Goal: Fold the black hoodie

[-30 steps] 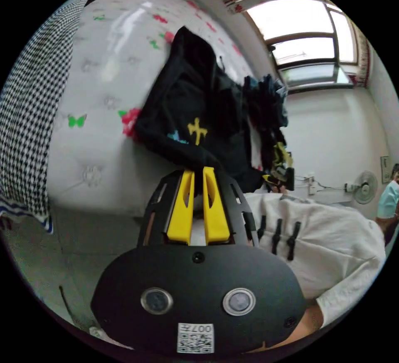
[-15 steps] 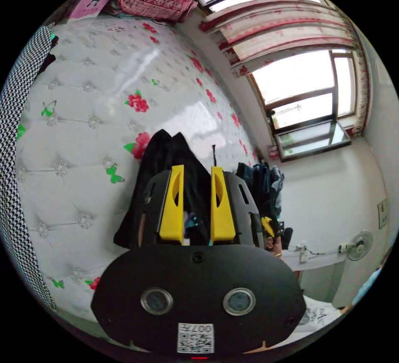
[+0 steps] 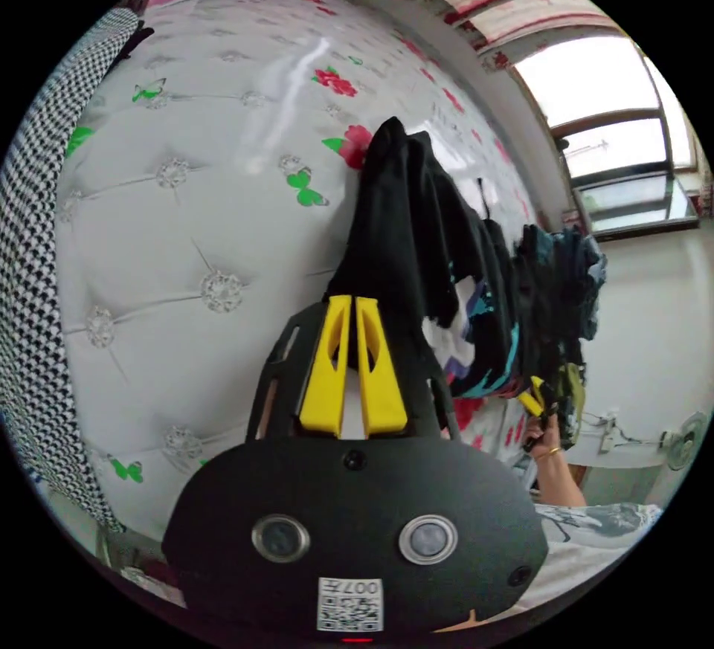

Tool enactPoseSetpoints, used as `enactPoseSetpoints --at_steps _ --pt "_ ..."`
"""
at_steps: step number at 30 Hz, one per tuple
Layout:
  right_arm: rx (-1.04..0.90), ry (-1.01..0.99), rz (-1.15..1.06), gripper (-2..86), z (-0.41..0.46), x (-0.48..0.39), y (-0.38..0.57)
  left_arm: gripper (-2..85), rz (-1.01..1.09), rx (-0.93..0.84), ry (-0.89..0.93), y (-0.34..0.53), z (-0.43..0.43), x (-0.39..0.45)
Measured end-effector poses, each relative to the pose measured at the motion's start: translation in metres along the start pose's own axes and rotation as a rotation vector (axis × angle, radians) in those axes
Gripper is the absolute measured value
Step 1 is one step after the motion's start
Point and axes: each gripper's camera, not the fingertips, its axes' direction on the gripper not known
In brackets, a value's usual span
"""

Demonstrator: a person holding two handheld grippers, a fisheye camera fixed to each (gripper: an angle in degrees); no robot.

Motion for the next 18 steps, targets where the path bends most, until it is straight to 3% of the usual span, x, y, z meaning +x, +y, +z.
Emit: enactPoseSetpoints --at_steps 3,7,9,14,18 --pt "-0.192 -0.014 0.016 3.2 0.04 -0.006 -0.03 -0.8 0.086 -0.041 -0.1 0.0 -0.004 0.014" --pt "-0.083 -0.142 -0.047 1.2 -0.006 -0.004 -0.014 -0.9 0.069 0.032 -0.153 0.046 -0.05 -0.005" --pt "-0.075 -0.115 -0.065 1.2 -0.02 0.003 0.006 -0.9 0.007 0.028 -0.277 0.076 -0.063 -0.026" --pt "-0.031 -0.149 0.069 3.4 -0.028 0.048 0.04 -0.7 -0.07 0.101 -0.034 0.137 -0.087 -0.058" --pt "0.013 -0.212 0.136 5.0 -0.025 0.064 0.041 1.6 0.165 0.108 0.084 0.12 -0.077 0.017"
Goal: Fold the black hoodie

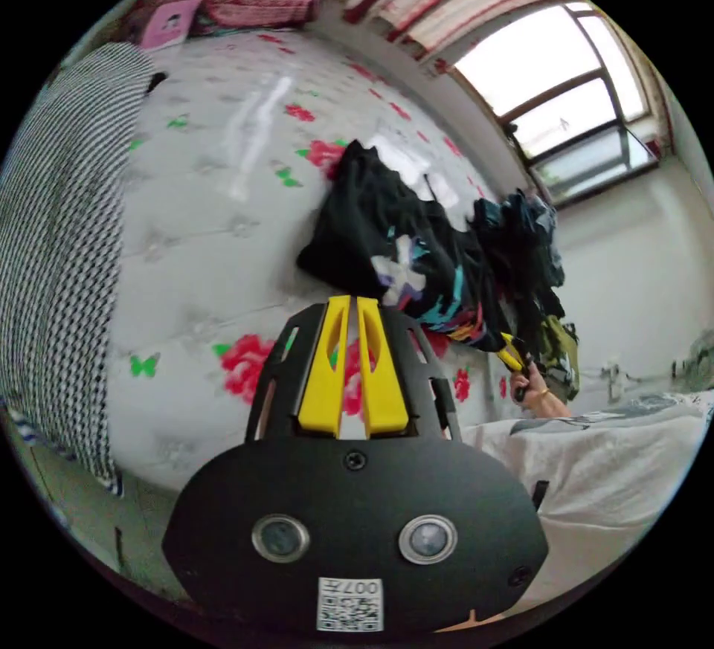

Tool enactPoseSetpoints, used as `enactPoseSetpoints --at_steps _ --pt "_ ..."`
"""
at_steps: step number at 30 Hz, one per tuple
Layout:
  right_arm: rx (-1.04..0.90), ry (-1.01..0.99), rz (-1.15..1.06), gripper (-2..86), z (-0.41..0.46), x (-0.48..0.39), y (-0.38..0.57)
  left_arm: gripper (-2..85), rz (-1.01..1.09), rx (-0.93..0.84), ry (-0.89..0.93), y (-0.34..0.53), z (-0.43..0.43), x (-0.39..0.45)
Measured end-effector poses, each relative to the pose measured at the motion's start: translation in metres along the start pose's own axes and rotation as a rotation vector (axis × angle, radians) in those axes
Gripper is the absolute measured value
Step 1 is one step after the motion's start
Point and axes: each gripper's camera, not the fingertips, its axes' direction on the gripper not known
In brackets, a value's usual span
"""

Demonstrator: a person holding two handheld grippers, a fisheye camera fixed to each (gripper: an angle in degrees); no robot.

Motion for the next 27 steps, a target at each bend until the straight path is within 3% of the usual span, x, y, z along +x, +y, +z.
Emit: enactPoseSetpoints --at_steps 5,10,12,18,22,25,27 --pt "-0.033 0.013 0.025 2.5 0.022 0.004 0.002 5.1 0.394 -0.086 0.142 -0.046 0.066 0.127" --pt "0.009 0.003 -0.012 0.8 0.021 -0.015 0.014 3.6 0.461 -0.464 -0.162 -0.057 0.212 0.165" --pt "0.014 -0.036 -0.074 0.5 0.023 -0.037 0.018 2.1 0.528 -0.399 -0.154 -0.053 0.21 0.162" --pt "-0.153 0.134 -0.588 0.1 0.103 -0.206 0.037 0.8 0.432 -0.27 -0.026 -0.04 0.143 0.122" --pt "-0.404 0.248 -1.064 0.7 0.228 -0.323 0.108 4.5 0.264 -0.18 0.093 -0.013 0.08 0.056" --pt "-0.627 0.269 -1.329 1.9 0.33 -0.35 0.188 7.4 0.185 -0.14 0.133 0.012 0.047 0.009" --pt "-0.756 0.273 -1.353 3.3 0.396 -0.331 0.225 9.0 0.131 -0.117 0.148 0.025 0.034 -0.016"
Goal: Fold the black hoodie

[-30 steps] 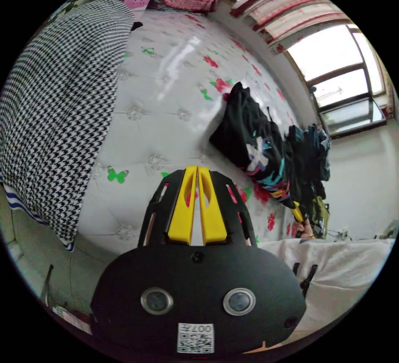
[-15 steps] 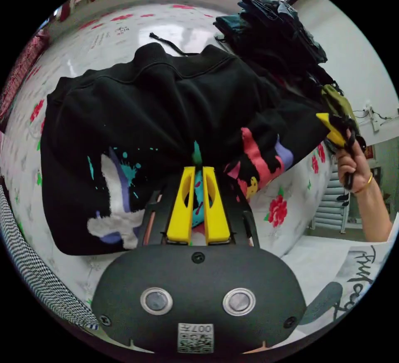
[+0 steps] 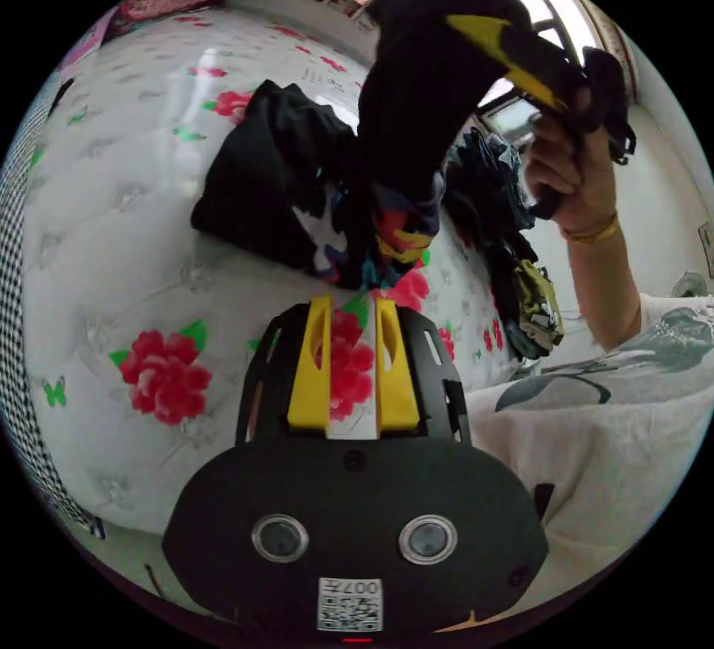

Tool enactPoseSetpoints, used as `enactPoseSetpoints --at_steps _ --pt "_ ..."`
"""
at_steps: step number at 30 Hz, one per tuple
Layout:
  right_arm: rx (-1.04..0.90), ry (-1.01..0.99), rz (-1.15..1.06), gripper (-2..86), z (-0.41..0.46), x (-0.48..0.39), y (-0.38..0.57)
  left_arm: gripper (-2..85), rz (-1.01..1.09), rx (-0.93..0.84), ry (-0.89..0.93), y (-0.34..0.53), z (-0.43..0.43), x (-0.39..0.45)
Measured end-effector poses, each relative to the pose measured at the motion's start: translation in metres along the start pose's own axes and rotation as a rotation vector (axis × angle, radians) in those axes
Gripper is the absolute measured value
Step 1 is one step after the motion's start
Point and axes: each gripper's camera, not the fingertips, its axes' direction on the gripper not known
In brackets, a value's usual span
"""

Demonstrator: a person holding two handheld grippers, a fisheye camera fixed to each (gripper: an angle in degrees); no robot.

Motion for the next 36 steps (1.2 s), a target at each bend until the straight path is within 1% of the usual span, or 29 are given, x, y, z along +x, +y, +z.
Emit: enactPoseSetpoints --at_steps 2,3,4,5,6,7,8,9,10,11,12,14,15,16,19,22,24,26,27,28,30,31,36 --pt "-0.162 -0.082 0.057 5.0 0.104 0.013 -0.008 10.4 -0.077 0.03 0.05 0.013 -0.01 -0.023" --pt "-0.22 -0.107 0.085 5.5 0.129 0.02 -0.007 11.1 -0.131 0.052 0.092 0.019 -0.015 -0.036" --pt "-0.336 -0.167 0.147 6.3 0.172 0.035 0.0 11.5 -0.19 0.078 0.127 0.024 -0.019 -0.049" --pt "-0.378 -0.263 0.21 7.1 0.193 0.046 0.007 11.7 -0.213 0.094 0.147 0.026 -0.021 -0.055" --pt "-0.357 -0.316 0.232 7.5 0.194 0.049 0.011 12.0 -0.252 0.132 0.19 0.03 -0.025 -0.066" --pt "-0.264 -0.387 0.253 8.1 0.182 0.053 0.015 12.7 -0.282 0.16 0.22 0.032 -0.028 -0.076" --pt "-0.174 -0.409 0.257 8.7 0.161 0.054 0.016 13.1 -0.294 0.167 0.229 0.033 -0.029 -0.08" --pt "-0.133 -0.406 0.248 9.0 0.149 0.055 0.016 13.6 -0.317 0.176 0.251 0.034 -0.03 -0.089" --pt "-0.055 -0.366 0.225 9.6 0.122 0.057 0.017 14.3 -0.339 0.189 0.285 0.033 -0.031 -0.098" --pt "-0.001 -0.278 0.232 10.4 0.096 0.065 0.018 14.7 -0.353 0.2 0.306 0.032 -0.032 -0.103" --pt "0.02 -0.229 0.245 11.0 0.084 0.071 0.02 15.5 -0.38 0.227 0.35 0.03 -0.033 -0.113" --pt "0.091 -0.063 0.364 14.1 0.041 0.108 0.038 16.7 -0.406 0.261 0.398 0.024 -0.036 -0.126" --pt "0.107 -0.037 0.415 14.8 0.033 0.121 0.045 17.6 -0.42 0.28 0.418 0.02 -0.038 -0.133" --pt "0.14 -0.029 0.519 16.3 0.019 0.148 0.063 18.5 -0.433 0.301 0.443 0.016 -0.04 -0.141" --pt "0.199 -0.153 0.724 20.0 0.009 0.207 0.102 20.9 -0.468 0.339 0.481 0.006 -0.043 -0.162" --pt "0.161 -0.228 0.862 22.5 0.028 0.243 0.123 20.8 -0.482 0.305 0.477 -0.009 -0.043 -0.185" --pt "0.128 -0.34 0.9 22.6 0.05 0.257 0.126 18.5 -0.486 0.293 0.469 -0.02 -0.045 -0.197" --pt "0.088 -0.551 0.881 21.3 0.083 0.265 0.121 14.4 -0.481 0.249 0.456 -0.031 -0.043 -0.207" --pt "0.08 -0.607 0.886 20.7 0.091 0.266 0.121 10.5 -0.491 0.215 0.431 -0.036 -0.041 -0.213" --pt "0.099 -0.618 0.903 19.0 0.094 0.265 0.124 7.8 -0.494 0.202 0.443 -0.037 -0.04 -0.218" --pt "0.125 -0.606 0.906 16.6 0.088 0.261 0.13 5.9 -0.469 0.22 0.504 -0.036 -0.042 -0.22" --pt "0.157 -0.6 0.9 15.4 0.081 0.254 0.136 5.2 -0.439 0.231 0.497 -0.033 -0.047 -0.217" --pt "0.284 -0.582 0.853 13.0 0.05 0.196 0.183 5.0 -0.319 0.181 0.495 -0.013 -0.061 -0.198"
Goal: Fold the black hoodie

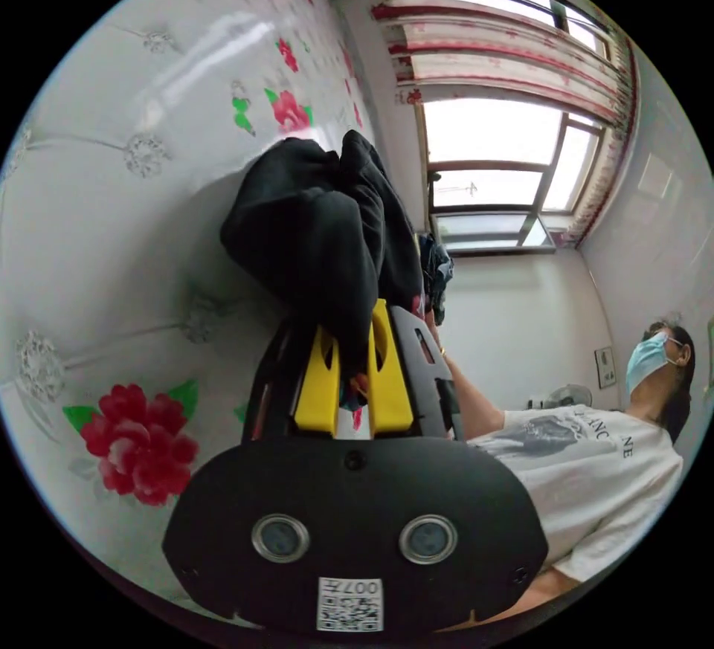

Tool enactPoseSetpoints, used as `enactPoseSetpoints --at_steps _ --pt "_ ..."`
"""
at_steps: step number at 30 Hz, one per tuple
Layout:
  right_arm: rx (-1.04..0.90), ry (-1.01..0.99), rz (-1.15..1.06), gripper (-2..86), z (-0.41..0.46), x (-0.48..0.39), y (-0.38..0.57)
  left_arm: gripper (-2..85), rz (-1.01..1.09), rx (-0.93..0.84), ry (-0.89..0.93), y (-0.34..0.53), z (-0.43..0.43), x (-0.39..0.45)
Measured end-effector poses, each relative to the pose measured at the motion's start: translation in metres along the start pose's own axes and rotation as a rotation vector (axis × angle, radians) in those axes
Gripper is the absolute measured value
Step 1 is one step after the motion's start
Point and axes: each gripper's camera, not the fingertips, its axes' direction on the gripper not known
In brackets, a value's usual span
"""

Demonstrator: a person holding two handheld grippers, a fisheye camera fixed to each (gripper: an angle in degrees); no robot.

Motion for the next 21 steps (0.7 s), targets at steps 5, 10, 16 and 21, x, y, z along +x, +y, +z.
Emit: enactPoseSetpoints --at_steps 5,10,16,21 --pt "0.174 -0.109 0.116 12.4 -0.056 0.014 0.142 5.1 0.07 -0.207 0.04 0.041 0.015 0.012" --pt "0.357 -0.088 0.172 11.9 -0.11 -0.002 0.253 5.0 0.153 -0.419 0.102 0.073 0.072 0.036" --pt "0.615 -0.115 0.054 11.6 -0.191 -0.045 0.332 4.9 0.352 -0.55 0.235 0.073 0.162 0.108" --pt "0.821 -0.106 -0.103 11.6 -0.298 -0.088 0.382 4.8 0.564 -0.677 0.301 0.078 0.285 0.225"
